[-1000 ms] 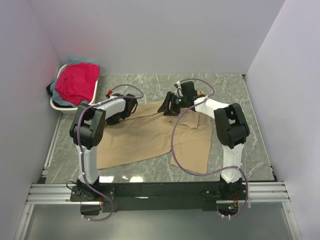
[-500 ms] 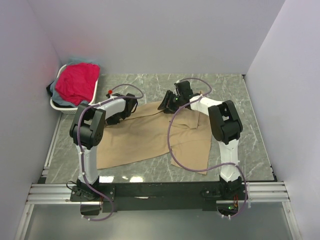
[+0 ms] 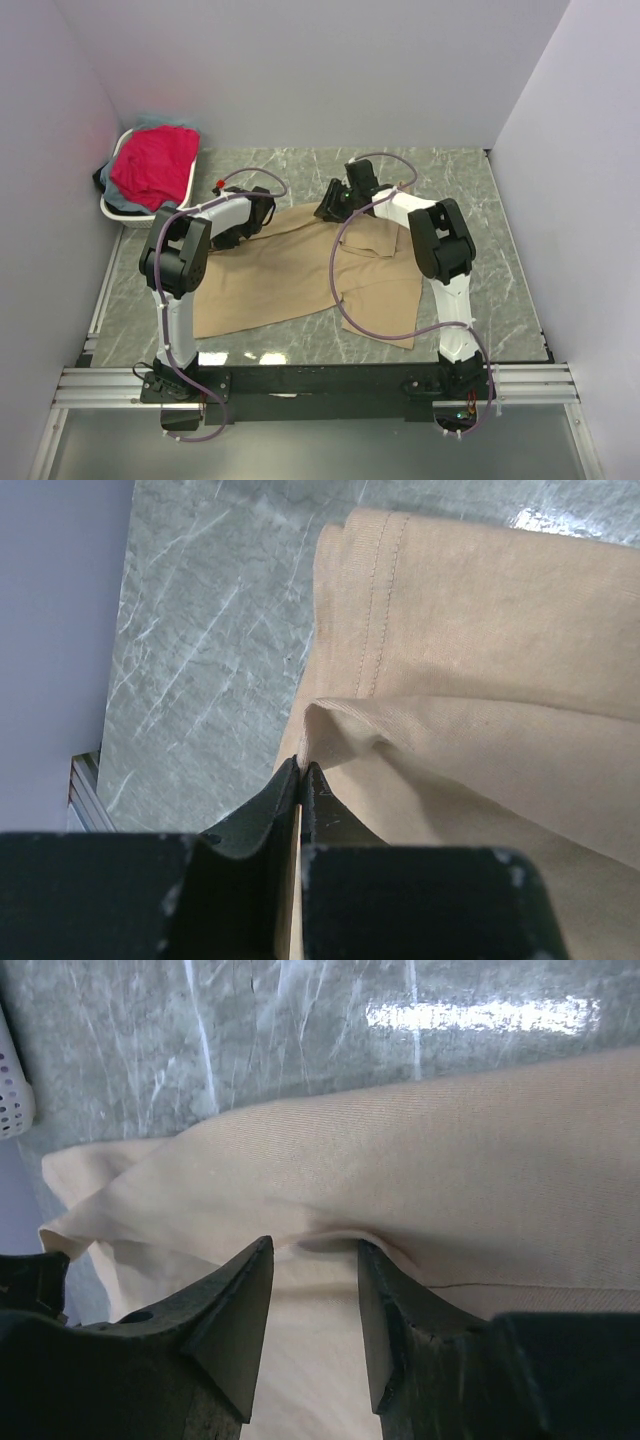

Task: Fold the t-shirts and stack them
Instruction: Fold the tshirt

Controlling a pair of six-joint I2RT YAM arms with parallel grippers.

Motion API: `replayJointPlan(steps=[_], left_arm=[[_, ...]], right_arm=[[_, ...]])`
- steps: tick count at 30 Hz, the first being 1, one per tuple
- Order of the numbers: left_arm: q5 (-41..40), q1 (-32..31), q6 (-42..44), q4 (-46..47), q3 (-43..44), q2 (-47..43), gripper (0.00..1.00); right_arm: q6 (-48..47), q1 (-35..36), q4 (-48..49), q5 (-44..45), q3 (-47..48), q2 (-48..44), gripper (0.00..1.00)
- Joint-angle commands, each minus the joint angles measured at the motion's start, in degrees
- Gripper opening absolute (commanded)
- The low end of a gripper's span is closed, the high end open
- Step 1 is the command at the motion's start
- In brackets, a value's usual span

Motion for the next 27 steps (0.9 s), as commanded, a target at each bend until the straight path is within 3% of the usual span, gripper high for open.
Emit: replayJointPlan(steps=[1, 4, 7, 15, 21, 27], left_arm=[[-0.55, 0.03, 0.04, 0.04, 1.42, -1.88, 0.08], [-0.38, 0.11, 0.22, 0.21, 1.34, -1.88, 0.08], [-0.20, 0.03, 0.65, 0.30, 1.16, -1.79, 0.09], [0.41, 0.03, 0.92, 0.56, 1.25, -1.44, 0.09], [0.41, 0.03, 1.27, 0.74, 1.34, -1.17, 0.09], [0.24, 0.03, 1.27, 0.65, 1.16, -1.00, 0.09]], right_arm=[[-0.31, 0.99, -0.55, 1.63, 2.18, 0.86, 0.46], [-0.40, 1.17, -0.29, 1.02, 1.57, 0.42, 0.39], [-0.83, 1.26, -1.43, 0.22, 1.65, -0.10, 0.43], [-2.15, 1.61, -7.05, 2.06, 4.02, 0.60, 0.40], [-2.24, 1.70, -8.64, 3.03, 5.08, 1.30, 0.21], [-2.15, 1.96, -9.34, 2.68, 5.70, 2.53, 0.16]])
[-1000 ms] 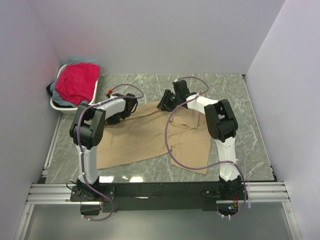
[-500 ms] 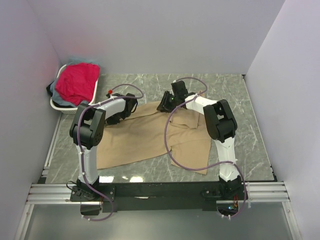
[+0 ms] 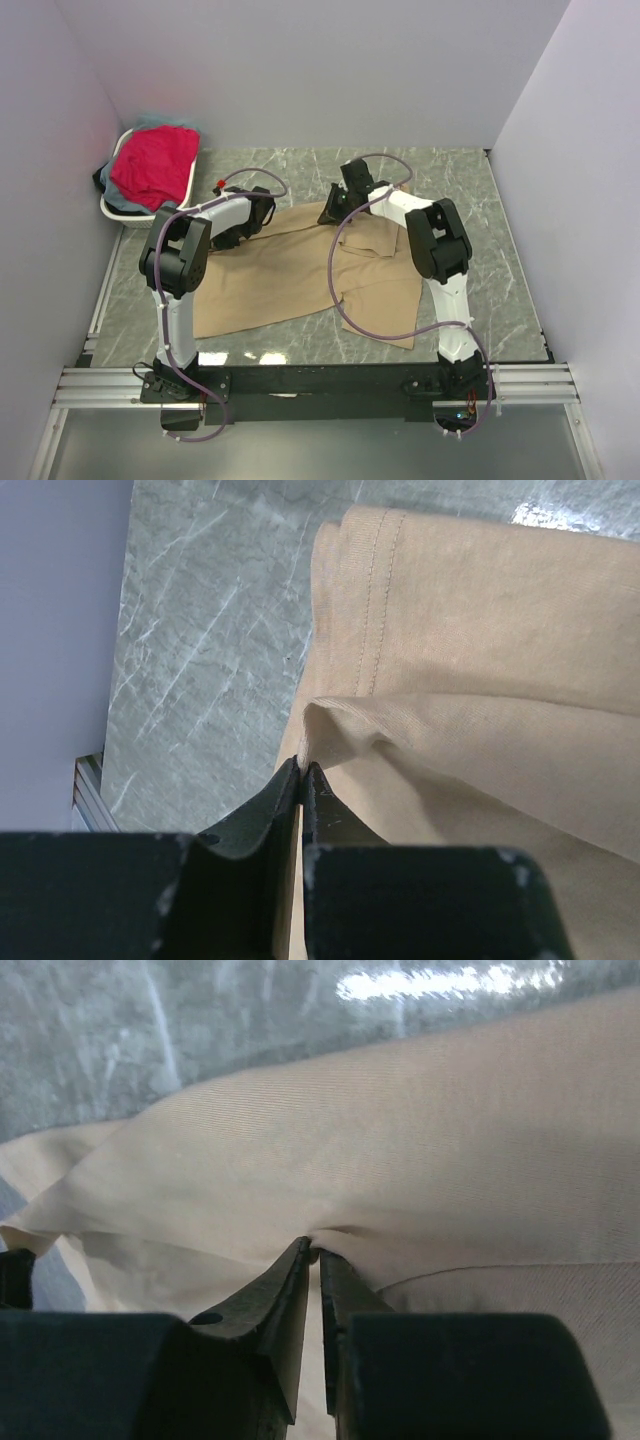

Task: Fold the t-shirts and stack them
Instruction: Fold the tshirt

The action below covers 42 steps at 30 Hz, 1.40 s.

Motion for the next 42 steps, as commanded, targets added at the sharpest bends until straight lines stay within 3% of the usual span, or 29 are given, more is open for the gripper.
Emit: replayJointPlan(steps=[1, 5, 10, 16, 34, 37, 39, 40, 41, 42], left_arm=[[0.11, 0.03, 0.48, 0.67, 1.07, -1.09, 0.09], [-0.15, 0.12, 0.14, 0.24, 1.16, -0.91, 0.09], [-1.82, 0.38, -0.83, -0.90, 1.51, -2.05, 0.08], [-3.40, 0.82, -1.27, -2.83, 1.95, -3.37, 0.08], [-4.64, 0.73, -4.53, -6.10, 0.02, -1.61, 0.08], [-4.72, 0.56, -4.88, -6.79, 0.28, -0.65, 0.20], [-5.34, 0.47, -6.28, -8.02, 0.37, 0.23, 0.44], [-5.51, 0.47, -6.54, -8.46, 0.02, 0.23, 0.57], [-6.04, 0.38, -7.59, -8.99, -0.07, 0.32, 0.86], [-6.30, 0.38, -8.47, -9.51, 0.02, 0.06, 0.92]], right_arm=[[-0.58, 0.71, -1.23, 0.56, 2.13, 1.61, 0.14], [-0.93, 0.80, 1.21, -0.84, 0.04, 0.04, 0.00], [-2.25, 1.15, 4.91, -0.50, -4.63, -7.06, 0.00], [-4.97, 1.15, 2.73, 2.14, -7.36, -13.76, 0.00], [-7.70, 1.15, -3.78, 7.77, -13.86, -17.11, 0.00], [-7.96, 1.24, -2.99, 5.67, -14.56, -16.49, 0.01], [-8.23, 1.15, -3.52, 4.96, -14.13, -16.05, 0.08], [-8.40, 1.15, -3.69, 4.78, -14.13, -15.88, 0.20], [-8.40, 1.24, -3.78, 4.95, -14.30, -16.22, 0.30], [-8.40, 1.24, -3.61, 5.57, -14.56, -16.57, 0.36]])
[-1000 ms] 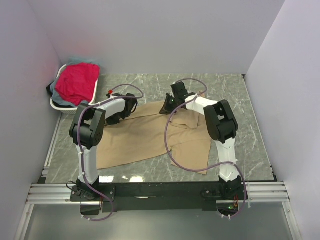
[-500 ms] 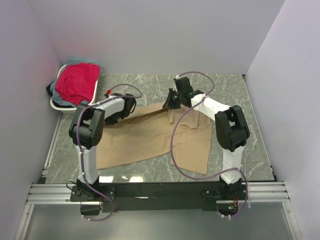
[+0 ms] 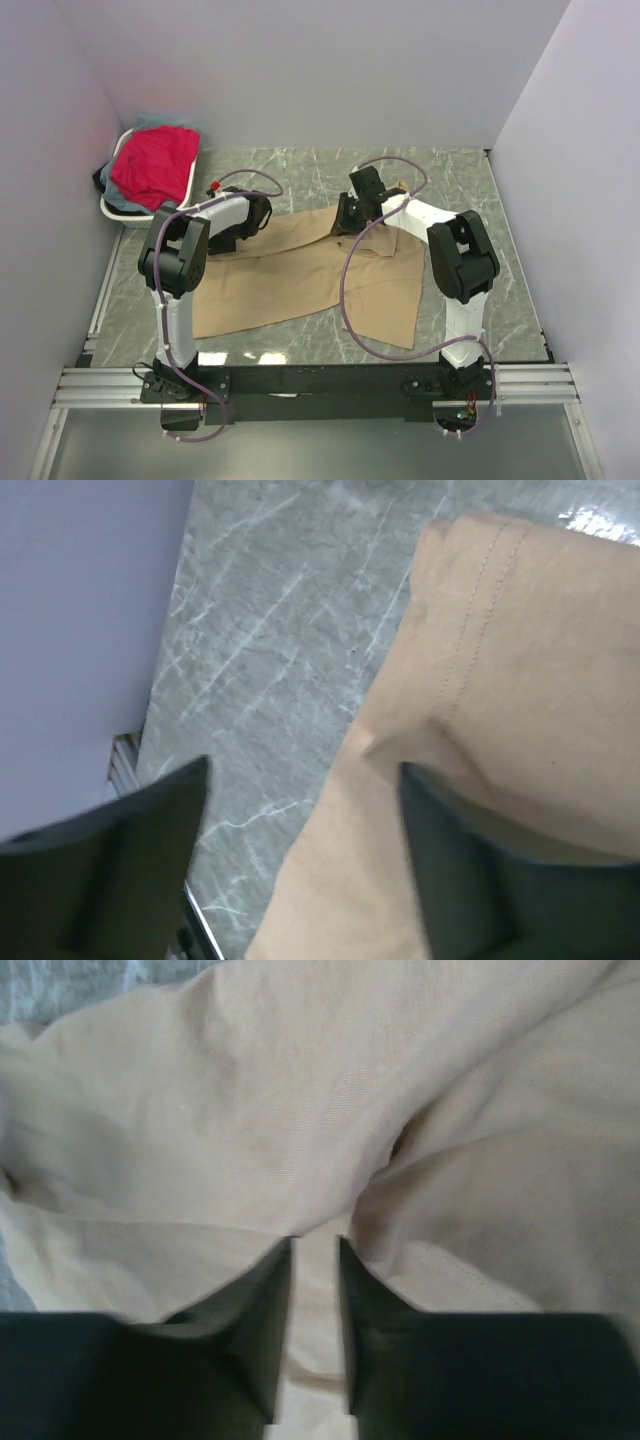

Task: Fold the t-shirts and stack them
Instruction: Fold the tshirt

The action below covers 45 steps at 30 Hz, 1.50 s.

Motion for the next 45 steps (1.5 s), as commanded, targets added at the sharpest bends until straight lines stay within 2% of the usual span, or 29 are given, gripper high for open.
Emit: replayJointPlan(steps=[1, 2, 3, 11, 14, 15, 18, 19, 20, 23, 26, 35, 40, 45], left_arm=[[-2.85, -0.28, -4.19, -3.66, 0.48, 0.03, 0.93], [-2.77, -0.28, -3.59, -3.23, 0.57, -0.66, 0.97], [-2.85, -0.19, -3.41, -3.05, 0.74, -0.93, 0.99], [-2.50, -0.19, -1.83, -3.40, 5.31, -2.69, 0.99], [-0.67, -0.36, -0.17, -1.83, 6.28, -4.70, 0.99], [0.30, -0.45, 1.41, 1.49, 6.11, -5.49, 0.99], [6.44, -0.45, 6.95, 5.90, 5.23, -7.96, 0.99], [8.98, -0.45, 8.62, 10.09, 4.53, -8.31, 0.99], [13.45, -0.45, 11.50, 11.96, 4.00, -8.75, 0.99], [20.93, -0.36, 14.07, 17.60, 2.24, -8.14, 0.99], [23.50, -0.36, 13.99, 18.74, 2.24, -5.25, 0.98], [22.28, 1.48, 12.32, 20.77, 0.13, 0.82, 0.98], [20.70, 2.27, 12.67, 21.47, 0.57, 2.58, 0.99], [18.77, 2.54, 13.38, 21.38, 1.27, 3.55, 0.99]], right_arm=[[-1.32, 0.39, 0.46, 0.17, -0.97, -2.89, 0.39], [-1.41, 0.39, 0.29, 0.61, -1.24, -3.60, 0.43], [-1.93, 0.47, 0.29, 0.79, -1.24, -4.21, 0.43], [-4.66, 0.12, -3.05, 7.10, -1.41, -11.25, 0.50], [-5.19, -0.66, -3.58, 10.09, -2.64, -13.62, 0.51], [-5.10, -1.19, -3.49, 10.37, -2.99, -14.41, 0.51], [-5.10, -3.47, -3.41, 10.72, -4.31, -15.38, 0.52], [-5.10, -4.18, -3.23, 10.81, -5.10, -15.56, 0.52], [-5.19, -5.49, -3.14, 10.81, -5.37, -15.65, 0.52], [-5.19, -8.04, -2.88, 9.05, -6.25, -15.47, 0.52], [-5.63, -9.10, -2.79, 9.66, -7.12, -15.73, 0.53], [-5.80, -17.01, -4.11, 7.12, -8.00, -12.75, 0.54], [-5.98, -20.52, -3.14, 4.57, -11.60, -12.31, 0.54], [-5.80, -22.20, -0.08, -1.57, -15.29, -11.96, 0.50]])
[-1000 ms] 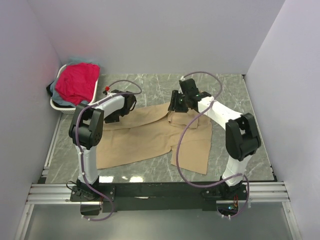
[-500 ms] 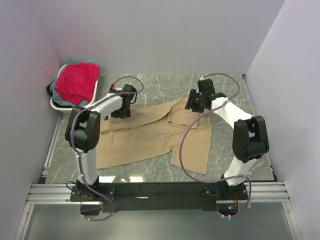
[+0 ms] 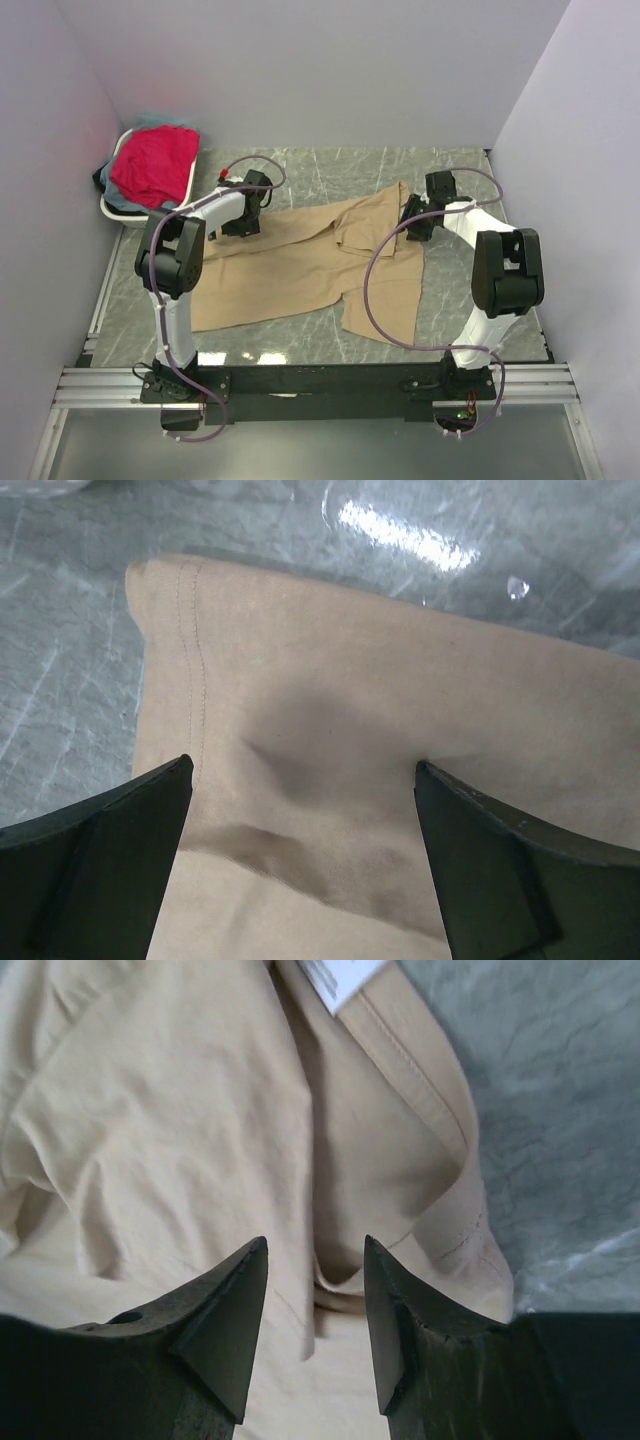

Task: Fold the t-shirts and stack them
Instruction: Fold the tshirt

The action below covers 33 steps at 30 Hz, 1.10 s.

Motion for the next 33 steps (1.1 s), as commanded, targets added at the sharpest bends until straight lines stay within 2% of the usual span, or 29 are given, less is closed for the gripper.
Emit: replayJointPlan(steps=[1, 13, 14, 15, 17, 18, 20, 26, 28, 32, 33], left_arm=[[-1.60, 1.03, 0.77, 0.68, -0.76, 4.27, 0.99], [-2.75, 1.20, 2.35, 1.39, -0.06, 5.06, 0.99], [-2.75, 1.29, 2.44, 1.56, 0.03, 5.06, 0.99], [-2.84, 1.29, 2.61, 1.56, 0.03, 4.98, 0.99], [-3.01, 1.29, 2.61, 1.56, 0.29, 5.06, 0.99], [-3.27, 1.38, 2.87, 1.56, 0.29, 5.15, 0.99], [-3.54, 1.55, 2.96, 1.39, 0.73, 5.41, 0.99], [-4.16, 1.64, 3.14, 1.04, 1.52, 6.03, 0.99], [-4.07, 1.64, 3.23, 1.21, 1.52, 5.94, 0.99], [-3.80, 1.64, 3.32, 1.21, 1.61, 5.85, 0.99], [-3.80, 1.64, 3.40, 1.30, 1.61, 5.85, 0.99]], right_arm=[[-0.47, -0.74, 3.38, -6.72, -2.36, 0.70, 0.49], [0.32, -0.74, 5.68, -13.23, -2.72, 4.82, 0.43], [0.41, -0.82, 5.85, -13.67, -2.80, 4.83, 0.39], [0.50, -0.74, 6.63, -14.10, -3.06, 4.83, 0.31], [0.85, -0.83, 7.25, -14.55, -3.85, 4.22, 0.24], [1.02, -0.83, 7.26, -14.55, -3.86, 4.04, 0.13], [0.85, -0.91, 7.17, -14.29, -4.38, 2.55, 0.08], [-0.47, -0.91, 4.98, -13.49, -4.30, -5.09, 0.11], [-0.38, -0.91, 4.18, -13.93, -3.95, -7.11, 0.15], [0.23, -0.91, 2.95, -15.60, -3.68, -8.96, 0.16], [0.41, -0.83, 3.04, -15.52, -3.94, -9.32, 0.20]])
